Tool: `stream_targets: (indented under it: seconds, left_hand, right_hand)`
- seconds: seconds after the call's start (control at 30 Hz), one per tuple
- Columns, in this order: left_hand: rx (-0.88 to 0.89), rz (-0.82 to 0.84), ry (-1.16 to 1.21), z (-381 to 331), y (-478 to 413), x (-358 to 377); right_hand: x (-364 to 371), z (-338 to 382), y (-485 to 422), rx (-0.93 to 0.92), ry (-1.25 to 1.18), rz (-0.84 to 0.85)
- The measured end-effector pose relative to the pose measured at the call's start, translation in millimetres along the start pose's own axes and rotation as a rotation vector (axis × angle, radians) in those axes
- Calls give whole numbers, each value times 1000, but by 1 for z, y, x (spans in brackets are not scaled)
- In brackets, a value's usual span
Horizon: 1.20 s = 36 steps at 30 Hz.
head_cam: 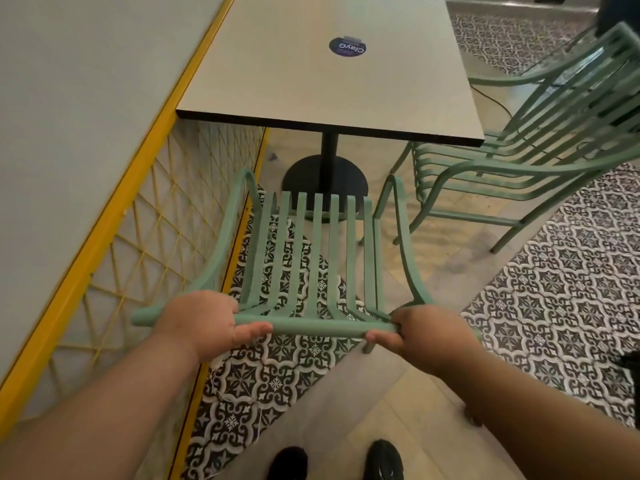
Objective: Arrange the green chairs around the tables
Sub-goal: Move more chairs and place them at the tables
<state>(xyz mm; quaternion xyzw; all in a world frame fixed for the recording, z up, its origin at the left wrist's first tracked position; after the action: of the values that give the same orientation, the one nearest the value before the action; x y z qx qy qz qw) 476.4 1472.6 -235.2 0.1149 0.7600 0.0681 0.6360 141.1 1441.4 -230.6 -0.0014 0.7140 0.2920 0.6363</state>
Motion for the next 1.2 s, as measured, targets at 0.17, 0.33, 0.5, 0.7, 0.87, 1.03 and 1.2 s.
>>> stream_targets:
  seconds: [0.17, 0.33, 0.5, 0.7, 0.87, 1.03, 1.2]
  left_hand:
    - [49, -43, -31, 4, -31, -10]
    - [75, -67, -35, 11, -58, -16]
    - [88, -95, -40, 19, -92, -27]
    - [88, -122, -47, 31, -136, -38]
    - [85, -140, -63, 40, -163, -46]
    - [96, -151, -97, 49, -183, -55]
    - [97, -115, -92, 55, -195, -59]
  right_hand:
    - [-14, -8, -26, 4, 4, -39]
    - [-24, -15, -52, 2, -7, -76]
    - [-37, -21, -81, -3, -10, -114]
    - [-54, -31, -120, -1, 31, -154]
    - [-64, -38, -148, 19, 0, -159]
    - [-71, -38, -168, 8, 13, -199]
    - [-71, -37, -177, 2, -9, -179]
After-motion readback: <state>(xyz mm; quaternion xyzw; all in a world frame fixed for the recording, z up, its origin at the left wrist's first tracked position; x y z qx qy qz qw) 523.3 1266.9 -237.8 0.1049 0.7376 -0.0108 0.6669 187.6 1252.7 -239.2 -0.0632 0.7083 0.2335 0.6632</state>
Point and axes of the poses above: each hand's wrist, its own y-axis away from the middle knuckle, its own x-axis out of the palm, z = x × y, the point moved 6 cm from there along -y, towards the middle knuckle, and after that the axes turned 10 degrees about y, right-handed, at the moved point
